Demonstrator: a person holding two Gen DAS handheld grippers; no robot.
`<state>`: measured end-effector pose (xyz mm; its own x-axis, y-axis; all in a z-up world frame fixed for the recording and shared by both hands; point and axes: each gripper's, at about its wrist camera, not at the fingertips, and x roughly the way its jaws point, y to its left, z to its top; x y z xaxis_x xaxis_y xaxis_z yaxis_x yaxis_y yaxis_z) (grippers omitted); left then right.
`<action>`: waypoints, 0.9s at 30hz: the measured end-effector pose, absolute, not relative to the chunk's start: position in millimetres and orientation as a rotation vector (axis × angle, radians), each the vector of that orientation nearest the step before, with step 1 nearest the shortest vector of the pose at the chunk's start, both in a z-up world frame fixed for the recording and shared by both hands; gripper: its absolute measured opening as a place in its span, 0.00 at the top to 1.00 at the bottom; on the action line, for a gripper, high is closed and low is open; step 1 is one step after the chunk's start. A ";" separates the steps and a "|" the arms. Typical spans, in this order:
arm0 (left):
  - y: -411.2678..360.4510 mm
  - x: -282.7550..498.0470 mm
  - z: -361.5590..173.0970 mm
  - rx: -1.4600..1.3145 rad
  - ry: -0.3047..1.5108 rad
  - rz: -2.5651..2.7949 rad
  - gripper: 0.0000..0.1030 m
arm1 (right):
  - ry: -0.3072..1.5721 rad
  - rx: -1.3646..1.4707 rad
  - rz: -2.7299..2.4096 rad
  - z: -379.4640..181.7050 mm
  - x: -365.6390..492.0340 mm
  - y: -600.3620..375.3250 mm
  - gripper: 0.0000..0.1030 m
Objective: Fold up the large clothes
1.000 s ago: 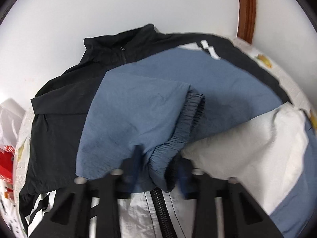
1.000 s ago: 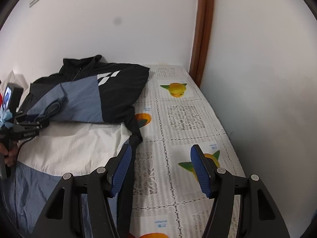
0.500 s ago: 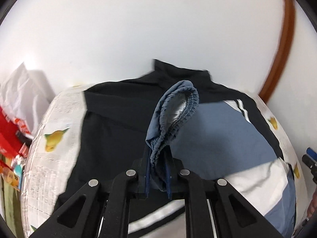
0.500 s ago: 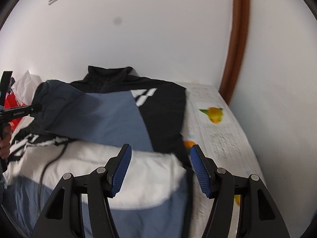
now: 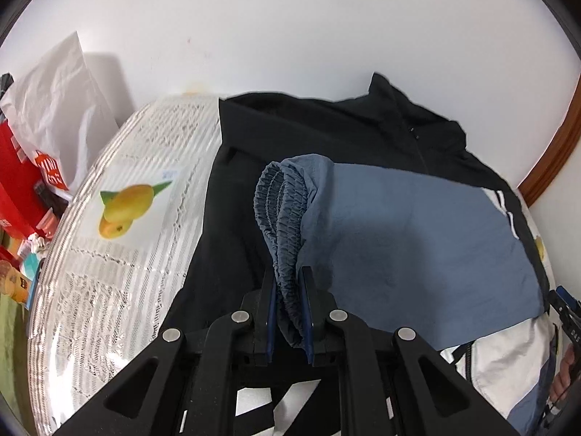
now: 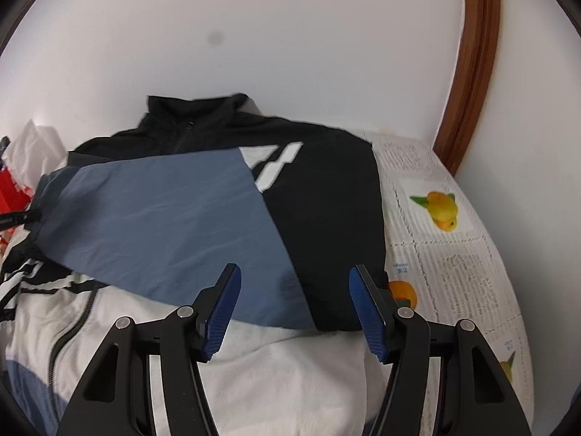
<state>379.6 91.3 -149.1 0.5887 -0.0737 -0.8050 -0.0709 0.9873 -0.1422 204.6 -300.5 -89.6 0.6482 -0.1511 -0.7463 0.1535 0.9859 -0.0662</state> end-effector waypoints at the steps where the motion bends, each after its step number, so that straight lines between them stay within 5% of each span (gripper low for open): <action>1: 91.1 380.2 -151.4 -0.164 0.950 0.002 0.89 | 0.856 0.009 -0.182 -94.2 207.9 -303.8 0.41; 14: 83.0 362.0 -132.4 -0.063 0.923 0.029 0.78 | 0.897 0.055 -0.304 -95.2 192.5 -321.3 0.40; 19: 85.4 335.3 -111.0 -0.048 0.887 0.046 0.51 | 0.839 0.046 -0.325 -71.1 159.3 -318.8 0.40; 27: 99.4 275.8 -92.8 -0.029 0.870 0.046 0.41 | 0.841 0.093 -0.353 -62.1 99.7 -328.8 0.40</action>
